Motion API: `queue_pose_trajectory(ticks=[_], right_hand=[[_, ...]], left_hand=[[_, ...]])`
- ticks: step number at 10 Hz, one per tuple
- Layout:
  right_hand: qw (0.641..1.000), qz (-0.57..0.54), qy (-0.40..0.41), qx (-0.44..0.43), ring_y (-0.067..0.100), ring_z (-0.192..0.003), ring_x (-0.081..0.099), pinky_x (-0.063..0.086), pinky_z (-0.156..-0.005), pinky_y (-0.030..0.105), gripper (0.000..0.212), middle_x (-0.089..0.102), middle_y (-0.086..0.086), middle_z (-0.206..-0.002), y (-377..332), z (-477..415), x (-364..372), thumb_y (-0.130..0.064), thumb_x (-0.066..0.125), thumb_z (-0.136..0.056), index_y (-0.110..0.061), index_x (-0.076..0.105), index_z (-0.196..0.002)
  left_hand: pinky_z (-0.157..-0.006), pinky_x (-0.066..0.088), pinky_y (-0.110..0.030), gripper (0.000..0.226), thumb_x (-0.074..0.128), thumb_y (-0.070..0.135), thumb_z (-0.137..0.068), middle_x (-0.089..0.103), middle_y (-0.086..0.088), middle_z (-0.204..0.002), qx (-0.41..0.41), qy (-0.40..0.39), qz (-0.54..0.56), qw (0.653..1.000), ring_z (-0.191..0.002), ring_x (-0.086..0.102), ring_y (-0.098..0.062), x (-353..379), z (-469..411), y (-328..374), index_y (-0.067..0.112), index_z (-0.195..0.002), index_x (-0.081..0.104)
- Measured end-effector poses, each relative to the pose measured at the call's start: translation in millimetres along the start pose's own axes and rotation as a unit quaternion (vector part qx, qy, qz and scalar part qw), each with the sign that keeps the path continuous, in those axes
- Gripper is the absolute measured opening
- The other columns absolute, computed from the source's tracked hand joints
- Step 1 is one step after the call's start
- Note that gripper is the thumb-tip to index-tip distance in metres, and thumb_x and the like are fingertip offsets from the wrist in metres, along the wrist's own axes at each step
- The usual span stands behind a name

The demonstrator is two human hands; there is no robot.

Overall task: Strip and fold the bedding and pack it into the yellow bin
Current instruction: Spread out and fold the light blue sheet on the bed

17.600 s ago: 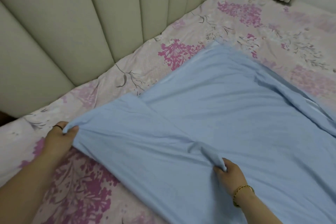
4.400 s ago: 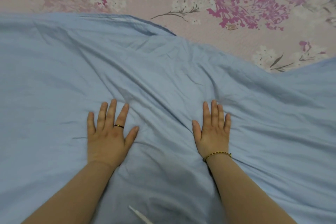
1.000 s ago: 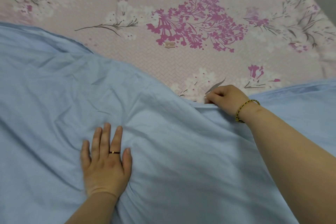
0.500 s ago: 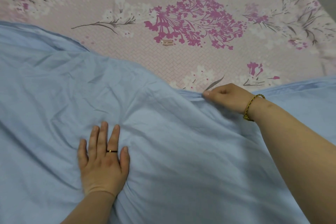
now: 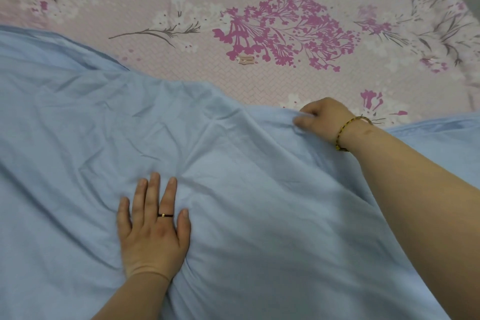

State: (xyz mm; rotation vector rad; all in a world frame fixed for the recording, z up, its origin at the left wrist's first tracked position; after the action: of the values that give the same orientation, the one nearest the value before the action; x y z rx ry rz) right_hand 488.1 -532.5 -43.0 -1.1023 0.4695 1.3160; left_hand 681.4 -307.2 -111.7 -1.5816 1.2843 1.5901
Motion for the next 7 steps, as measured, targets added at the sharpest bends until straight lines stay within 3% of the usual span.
queue_pose_trajectory(ticks=[1,2,3,4,5,6,7], right_hand=[[0.985,-0.083,0.148,0.021,0.017,-0.050,0.024,0.022,-0.047,0.026,0.043,0.028,0.005,-0.053,18,-2,-31,-0.013,0.048,-0.092,-0.014,0.031,-0.052],[0.979,-0.048,0.196,0.033,0.023,-0.056,0.034,0.026,-0.052,0.028,0.035,0.037,0.007,-0.057,23,-11,-42,-0.017,0.046,-0.093,-0.010,0.042,-0.059],[0.980,0.006,0.192,0.050,0.025,-0.077,0.045,0.033,-0.067,0.028,0.022,0.050,0.012,-0.078,24,-20,-38,-0.024,0.043,-0.095,-0.011,0.051,-0.080],[0.985,0.010,0.152,0.075,0.031,-0.105,0.049,0.039,-0.087,0.034,0.021,0.055,0.016,-0.114,31,-24,-23,-0.023,0.047,-0.094,-0.014,0.056,-0.111],[0.970,0.068,0.234,0.013,0.030,-0.123,0.038,0.027,-0.100,0.034,0.040,0.045,0.012,-0.134,18,-7,-25,-0.026,0.052,-0.092,-0.011,0.048,-0.129],[0.973,0.135,0.188,-0.024,0.029,-0.118,0.042,0.030,-0.097,0.036,0.048,0.046,0.010,-0.132,14,0,-7,-0.037,0.055,-0.089,-0.013,0.046,-0.130],[0.988,0.094,0.112,0.059,0.031,-0.101,0.050,0.038,-0.080,0.034,0.044,0.049,0.014,-0.125,32,-8,1,-0.038,0.049,-0.092,-0.012,0.043,-0.128]], left_hand=[[-0.114,-0.012,-0.026,0.050,0.028,0.037,-0.087,0.053,-0.019,-0.132,-0.006,-0.009,0.002,1.000,-0.133,0.015,-0.021,1,0,-1,0.013,-0.130,0.036],[-0.115,-0.011,-0.027,0.050,0.014,0.042,-0.095,0.050,-0.015,-0.134,-0.012,-0.013,0.008,1.000,-0.143,-0.006,-0.006,2,0,-2,0.014,-0.131,0.035],[-0.115,-0.010,-0.027,0.060,0.002,0.048,-0.096,0.045,-0.011,-0.138,-0.014,-0.012,0.019,1.000,-0.140,-0.015,0.003,3,1,-3,0.015,-0.131,0.036],[-0.115,-0.010,-0.027,0.061,0.001,0.049,-0.095,0.032,-0.007,-0.138,-0.013,-0.008,0.026,1.000,-0.140,-0.015,0.003,3,0,-2,0.015,-0.131,0.036],[-0.115,-0.011,-0.026,0.061,0.000,0.050,-0.095,0.030,-0.006,-0.138,-0.014,-0.007,0.025,1.000,-0.140,-0.015,0.003,3,0,-3,0.016,-0.131,0.035],[-0.115,-0.010,-0.026,0.061,0.000,0.050,-0.095,0.030,-0.006,-0.138,-0.014,-0.008,0.021,1.000,-0.140,-0.015,0.003,3,0,-3,0.016,-0.131,0.035],[-0.115,-0.010,-0.027,0.061,0.000,0.050,-0.095,0.030,-0.006,-0.138,-0.012,-0.010,0.018,1.000,-0.140,-0.015,0.003,3,0,-2,0.016,-0.131,0.035]])
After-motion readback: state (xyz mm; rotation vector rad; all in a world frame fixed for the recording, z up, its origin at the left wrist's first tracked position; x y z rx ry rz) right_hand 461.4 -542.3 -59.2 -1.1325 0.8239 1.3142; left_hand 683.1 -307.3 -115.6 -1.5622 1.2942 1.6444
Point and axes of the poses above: each hand's wrist, its own z-axis away from the middle knuckle, its own x-axis out of the palm, y = z × x, the point moved 7 cm from there along -z, towards the middle knuckle
